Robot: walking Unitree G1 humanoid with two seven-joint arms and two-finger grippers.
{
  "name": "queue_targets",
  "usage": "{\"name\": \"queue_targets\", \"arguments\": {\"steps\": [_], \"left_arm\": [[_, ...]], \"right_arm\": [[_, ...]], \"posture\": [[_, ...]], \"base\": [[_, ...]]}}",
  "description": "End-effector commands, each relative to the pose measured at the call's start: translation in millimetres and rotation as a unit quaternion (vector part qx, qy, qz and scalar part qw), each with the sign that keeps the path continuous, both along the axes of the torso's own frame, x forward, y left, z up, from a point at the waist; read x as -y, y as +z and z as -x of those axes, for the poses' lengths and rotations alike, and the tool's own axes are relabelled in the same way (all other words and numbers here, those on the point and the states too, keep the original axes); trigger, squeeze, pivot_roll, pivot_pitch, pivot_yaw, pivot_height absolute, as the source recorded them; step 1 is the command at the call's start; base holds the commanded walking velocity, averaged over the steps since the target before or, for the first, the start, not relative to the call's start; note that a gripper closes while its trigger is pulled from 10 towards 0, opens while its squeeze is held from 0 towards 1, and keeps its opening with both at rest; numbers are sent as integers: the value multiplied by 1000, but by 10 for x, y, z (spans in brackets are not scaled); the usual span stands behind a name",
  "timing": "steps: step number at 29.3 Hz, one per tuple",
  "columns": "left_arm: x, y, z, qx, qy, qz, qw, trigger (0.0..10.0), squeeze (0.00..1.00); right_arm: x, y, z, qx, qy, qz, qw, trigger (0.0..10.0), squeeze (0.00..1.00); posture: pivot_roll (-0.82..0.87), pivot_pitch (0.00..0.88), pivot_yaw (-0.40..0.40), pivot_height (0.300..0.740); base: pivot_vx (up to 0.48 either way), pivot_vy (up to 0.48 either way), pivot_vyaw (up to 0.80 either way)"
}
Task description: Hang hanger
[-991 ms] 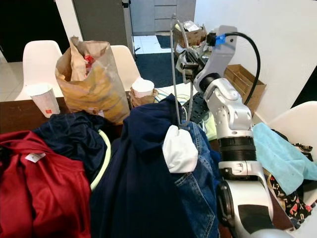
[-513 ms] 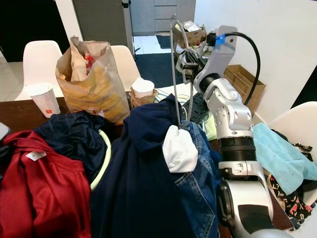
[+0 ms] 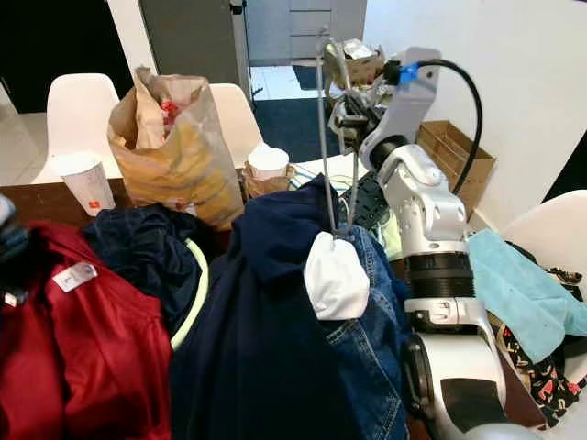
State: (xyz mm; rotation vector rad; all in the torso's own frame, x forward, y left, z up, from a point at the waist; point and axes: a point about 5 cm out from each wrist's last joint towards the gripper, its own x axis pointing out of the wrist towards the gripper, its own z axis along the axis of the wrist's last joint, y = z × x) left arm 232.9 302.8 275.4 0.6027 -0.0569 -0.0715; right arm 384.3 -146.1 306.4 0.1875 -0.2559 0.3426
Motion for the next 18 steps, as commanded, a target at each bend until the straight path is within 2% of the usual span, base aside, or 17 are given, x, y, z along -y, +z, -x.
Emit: {"name": "queue_targets", "arguments": {"steps": [1,2,3,4,5,7,8,9,10,11,12,13,14,15,16,18], "left_arm": [[38,119,27,13,-29,47,998,431,0],[38,119,27,13,-29,47,998,431,0],[199,433,105,49,-118,92,988,6431,0],[199,433,105,49,-118,92,988,6431,0],[329,637,195,68,-187,112,974,9255,0],[329,637,195,68,-187,112,974,9255,0],[434,845,304,90,-251,131,955,10000,0],[434,845,304,90,-251,131,955,10000,0],[586,1116,495,123,-343,147,919,10000,0],[586,1116,495,123,-343,147,919,10000,0],[671,1272,628,143,-398,159,892,10000,0],[671,1272,628,143,-398,159,892,10000,0],[729,1370,725,155,-436,171,870,10000,0],[729,1370,725,155,-436,171,870,10000,0],[748,1410,768,161,-451,182,859,10000,0],[748,1410,768,161,-451,182,859,10000,0]], "right_arm": [[1,2,-2,1,-2,0,1000,10000,0],[1,2,-2,1,-2,0,1000,10000,0],[-4,5,-9,1,-2,-2,1000,10000,0],[-4,5,-9,1,-2,-2,1000,10000,0],[-7,8,-13,2,-2,-3,1000,10000,0],[-7,8,-13,2,-2,-3,1000,10000,0],[-9,16,-19,3,-2,-4,1000,10000,0],[-9,16,-19,3,-2,-4,1000,10000,0],[-24,29,-31,5,0,-8,1000,10000,0],[-24,29,-31,5,0,-8,1000,10000,0],[-38,36,-41,7,1,-11,1000,10000,0],[-38,36,-41,7,1,-11,1000,10000,0],[-59,48,-50,9,3,-15,1000,10000,0],[-59,48,-50,9,3,-15,1000,10000,0],[-81,60,-56,11,6,-17,1000,10000,0],[-81,60,-56,11,6,-17,1000,10000,0]], "posture": [[23,0,-25,736],[23,0,-25,736],[27,0,-25,736],[27,0,-25,736],[27,0,-25,736],[27,0,-25,736],[31,0,-23,736],[31,0,-23,736],[46,0,-23,736],[46,0,-23,736],[50,0,-23,736],[50,0,-23,736],[54,0,-23,736],[54,0,-23,736],[56,0,-24,736],[56,0,-24,736]], "base": [[0,0,0],[0,0,0],[0,0,0],[0,0,0],[0,0,0],[0,0,0],[0,0,0],[0,0,0],[0,0,0],[0,0,0],[0,0,0],[0,0,0],[0,0,0],[0,0,0],[-292,0,0],[-292,0,0]]}}
